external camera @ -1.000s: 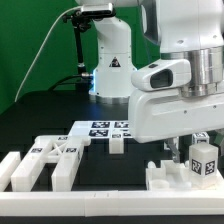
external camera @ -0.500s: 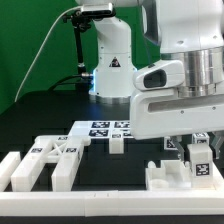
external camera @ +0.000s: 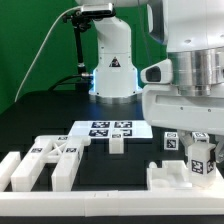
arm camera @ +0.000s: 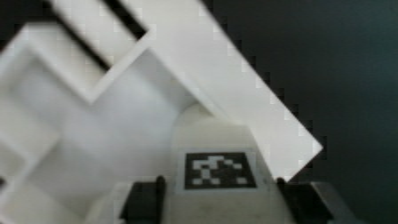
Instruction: Assemble chair
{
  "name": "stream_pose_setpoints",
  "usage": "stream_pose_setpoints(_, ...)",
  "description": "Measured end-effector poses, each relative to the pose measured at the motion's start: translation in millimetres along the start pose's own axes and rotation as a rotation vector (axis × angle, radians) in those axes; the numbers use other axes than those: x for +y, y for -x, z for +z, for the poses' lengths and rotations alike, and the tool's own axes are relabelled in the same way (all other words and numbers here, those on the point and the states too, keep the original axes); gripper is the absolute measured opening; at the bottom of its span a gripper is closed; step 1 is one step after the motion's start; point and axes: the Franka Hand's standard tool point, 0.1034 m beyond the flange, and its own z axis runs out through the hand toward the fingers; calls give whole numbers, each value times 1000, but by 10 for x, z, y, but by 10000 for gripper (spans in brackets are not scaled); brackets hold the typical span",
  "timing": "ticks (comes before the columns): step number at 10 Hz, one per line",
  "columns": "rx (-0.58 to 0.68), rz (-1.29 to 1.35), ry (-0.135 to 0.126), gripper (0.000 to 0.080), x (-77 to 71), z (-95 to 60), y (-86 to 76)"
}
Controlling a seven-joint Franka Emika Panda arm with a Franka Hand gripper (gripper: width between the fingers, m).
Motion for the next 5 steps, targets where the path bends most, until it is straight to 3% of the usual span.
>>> stream_pose_setpoints(1,-24,155,-15,288,-21,7,-12)
stream_pose_setpoints(3,-39,272,-19,289,-24,11,1)
stream_pose_setpoints(4,-39,246,-19,454,-24,12,5)
stream_pose_setpoints(5,-37,192,-19,454,-21,16,2)
